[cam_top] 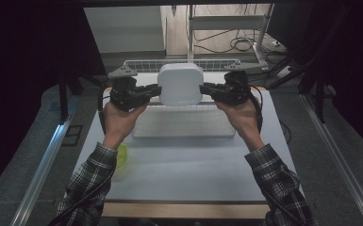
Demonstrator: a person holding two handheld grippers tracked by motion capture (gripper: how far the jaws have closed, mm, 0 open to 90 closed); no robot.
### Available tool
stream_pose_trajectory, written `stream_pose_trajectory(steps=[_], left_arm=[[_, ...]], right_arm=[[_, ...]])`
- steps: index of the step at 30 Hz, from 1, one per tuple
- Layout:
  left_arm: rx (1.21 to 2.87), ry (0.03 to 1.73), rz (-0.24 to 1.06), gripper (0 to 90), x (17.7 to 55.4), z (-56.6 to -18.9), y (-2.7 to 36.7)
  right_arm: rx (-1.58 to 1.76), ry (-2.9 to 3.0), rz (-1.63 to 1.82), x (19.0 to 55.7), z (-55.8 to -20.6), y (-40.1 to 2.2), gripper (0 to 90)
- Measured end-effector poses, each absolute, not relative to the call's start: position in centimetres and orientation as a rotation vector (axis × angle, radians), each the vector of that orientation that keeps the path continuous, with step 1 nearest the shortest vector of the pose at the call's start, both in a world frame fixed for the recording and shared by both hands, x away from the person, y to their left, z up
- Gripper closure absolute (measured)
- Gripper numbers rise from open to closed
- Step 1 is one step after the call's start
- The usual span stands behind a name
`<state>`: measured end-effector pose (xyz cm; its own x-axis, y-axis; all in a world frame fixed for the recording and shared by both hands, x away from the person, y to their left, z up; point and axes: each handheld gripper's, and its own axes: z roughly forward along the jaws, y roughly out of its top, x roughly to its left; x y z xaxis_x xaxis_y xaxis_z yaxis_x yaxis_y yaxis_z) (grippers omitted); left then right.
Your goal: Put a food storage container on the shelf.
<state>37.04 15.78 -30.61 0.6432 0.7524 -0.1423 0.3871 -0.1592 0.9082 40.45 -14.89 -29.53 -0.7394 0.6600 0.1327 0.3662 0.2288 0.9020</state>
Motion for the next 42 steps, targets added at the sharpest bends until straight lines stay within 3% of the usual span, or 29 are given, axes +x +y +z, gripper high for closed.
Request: stream_pose_trajectory(steps=[21,30,42], left_arm=[[1.786,0.951,0.431,75.8,39.0,-31.7,15.4],[1.773,0.939,0.455,67.5,39.4,-31.9,15.1],[1.779,0.945,0.484,62.2,40.6,-32.1,14.8]], right_arm=[[1.018,2.243,1.487,42.2,-30.3,-14.6,76.8],[0.999,2.220,1.492,42.4,-30.5,-14.2,67.6],[1.000,2.208,1.473,43.4,-30.8,-13.7,62.9]])
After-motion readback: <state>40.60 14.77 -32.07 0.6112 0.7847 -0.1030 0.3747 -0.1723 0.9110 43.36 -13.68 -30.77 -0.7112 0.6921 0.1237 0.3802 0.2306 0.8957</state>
